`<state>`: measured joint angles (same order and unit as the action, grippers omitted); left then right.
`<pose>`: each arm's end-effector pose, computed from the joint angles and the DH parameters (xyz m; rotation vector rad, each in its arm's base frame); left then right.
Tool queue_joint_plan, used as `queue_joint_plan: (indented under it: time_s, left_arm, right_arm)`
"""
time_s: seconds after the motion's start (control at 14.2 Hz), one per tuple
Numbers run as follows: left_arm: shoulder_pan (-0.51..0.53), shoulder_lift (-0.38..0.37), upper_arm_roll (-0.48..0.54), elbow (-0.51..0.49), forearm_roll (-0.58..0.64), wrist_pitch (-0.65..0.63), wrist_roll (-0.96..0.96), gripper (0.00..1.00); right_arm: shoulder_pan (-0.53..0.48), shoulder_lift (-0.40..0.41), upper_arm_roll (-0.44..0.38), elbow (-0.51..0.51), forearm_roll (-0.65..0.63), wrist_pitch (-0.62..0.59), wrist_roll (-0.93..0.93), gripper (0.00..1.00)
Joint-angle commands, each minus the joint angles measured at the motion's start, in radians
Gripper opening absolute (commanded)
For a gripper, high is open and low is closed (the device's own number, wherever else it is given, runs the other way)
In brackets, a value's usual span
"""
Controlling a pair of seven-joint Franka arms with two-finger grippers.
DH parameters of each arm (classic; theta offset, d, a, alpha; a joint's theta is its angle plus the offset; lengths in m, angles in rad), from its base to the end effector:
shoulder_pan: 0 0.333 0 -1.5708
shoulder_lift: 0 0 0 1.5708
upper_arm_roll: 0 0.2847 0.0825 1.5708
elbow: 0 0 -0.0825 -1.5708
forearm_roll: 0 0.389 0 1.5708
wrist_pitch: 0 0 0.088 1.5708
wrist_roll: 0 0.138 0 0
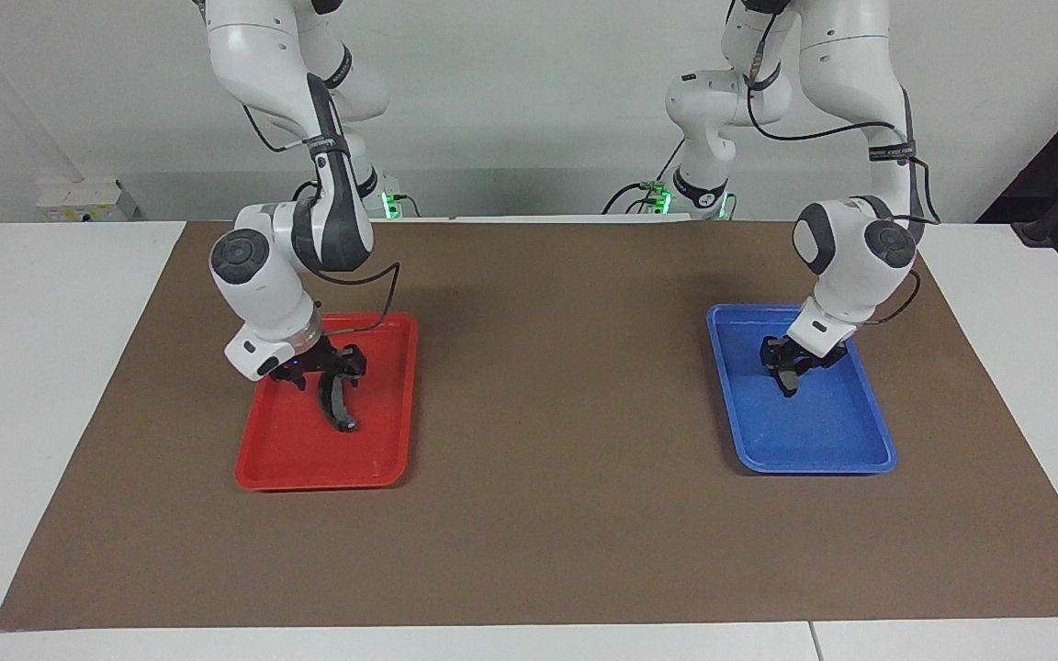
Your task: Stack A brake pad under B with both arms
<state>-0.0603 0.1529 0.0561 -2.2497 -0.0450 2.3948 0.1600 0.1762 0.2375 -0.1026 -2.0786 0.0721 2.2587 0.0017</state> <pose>0.5348 -0.0030 0.2313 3.1124 -0.2052 -0.0089 0.5673 0.0450 0.2450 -3.1119 -0.0416 0.0883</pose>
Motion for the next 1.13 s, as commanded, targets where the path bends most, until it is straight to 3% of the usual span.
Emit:
queue_joint_plan:
  time_s: [0.0, 0.63, 0.84, 1.06]
  left_arm:
    - [-0.01, 0.013, 0.01, -0.004, 0.013, -0.005, 0.013, 0.01]
    - [-0.038, -0.007, 0.007, 0.252, 0.013, -0.302, -0.023, 0.01]
    - [-0.085, -0.021, -0.048, 0.291, 0.014, -0.327, -0.188, 0.01]
    - [-0.09, -0.018, -0.209, 0.343, 0.079, -0.336, -0.472, 0.01]
  right_arm:
    - [-0.011, 0.016, 0.004, -0.006, 0.017, 0.022, -0.032, 0.89]
    - [-0.011, 0.016, 0.004, -0.011, 0.017, 0.021, -0.103, 0.74]
    - [-0.014, 0.016, 0.003, -0.011, 0.017, 0.016, -0.138, 0.72]
    - [-0.027, 0.016, 0.003, -0.009, 0.017, 0.015, -0.154, 0.72]
